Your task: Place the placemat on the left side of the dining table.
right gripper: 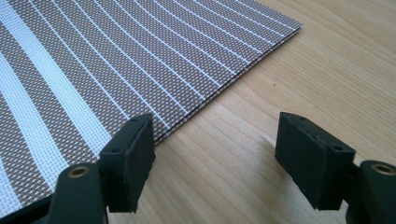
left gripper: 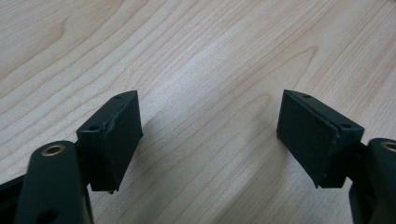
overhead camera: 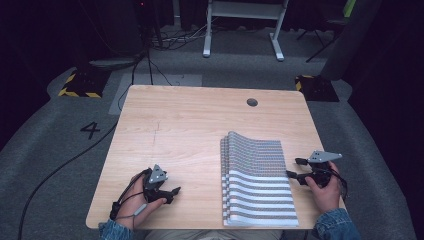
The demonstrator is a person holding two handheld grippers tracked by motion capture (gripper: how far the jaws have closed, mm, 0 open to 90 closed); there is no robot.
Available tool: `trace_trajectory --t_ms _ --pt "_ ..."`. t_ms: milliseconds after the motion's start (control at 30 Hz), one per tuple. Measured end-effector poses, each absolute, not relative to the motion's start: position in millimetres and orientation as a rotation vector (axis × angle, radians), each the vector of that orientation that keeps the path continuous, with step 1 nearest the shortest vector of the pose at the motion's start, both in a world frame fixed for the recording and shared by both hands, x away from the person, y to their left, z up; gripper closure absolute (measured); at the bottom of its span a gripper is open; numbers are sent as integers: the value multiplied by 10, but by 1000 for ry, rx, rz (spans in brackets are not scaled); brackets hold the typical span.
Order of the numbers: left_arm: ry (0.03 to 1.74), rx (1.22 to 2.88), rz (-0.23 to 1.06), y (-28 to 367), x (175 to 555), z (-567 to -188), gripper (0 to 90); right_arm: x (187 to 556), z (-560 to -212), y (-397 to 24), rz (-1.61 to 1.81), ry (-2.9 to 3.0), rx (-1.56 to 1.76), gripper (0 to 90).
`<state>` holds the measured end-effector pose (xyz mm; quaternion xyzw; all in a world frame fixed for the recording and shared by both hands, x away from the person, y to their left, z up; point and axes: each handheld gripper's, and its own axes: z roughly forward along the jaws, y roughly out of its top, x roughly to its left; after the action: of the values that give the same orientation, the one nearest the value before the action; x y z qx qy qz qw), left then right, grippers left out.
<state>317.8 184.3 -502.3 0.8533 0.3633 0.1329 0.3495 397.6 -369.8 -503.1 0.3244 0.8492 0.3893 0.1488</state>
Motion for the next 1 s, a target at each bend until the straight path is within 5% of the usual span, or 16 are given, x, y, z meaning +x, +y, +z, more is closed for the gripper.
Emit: trace_trajectory --t_ms 167,1000 --pt "953 2241 290 1808 3182 -4946 316 3976 -5031 -3698 1119 2441 932 286" --pt "794 2155 224 1445 3259 -4410 330 3980 -5032 -3696 1118 2439 937 280"
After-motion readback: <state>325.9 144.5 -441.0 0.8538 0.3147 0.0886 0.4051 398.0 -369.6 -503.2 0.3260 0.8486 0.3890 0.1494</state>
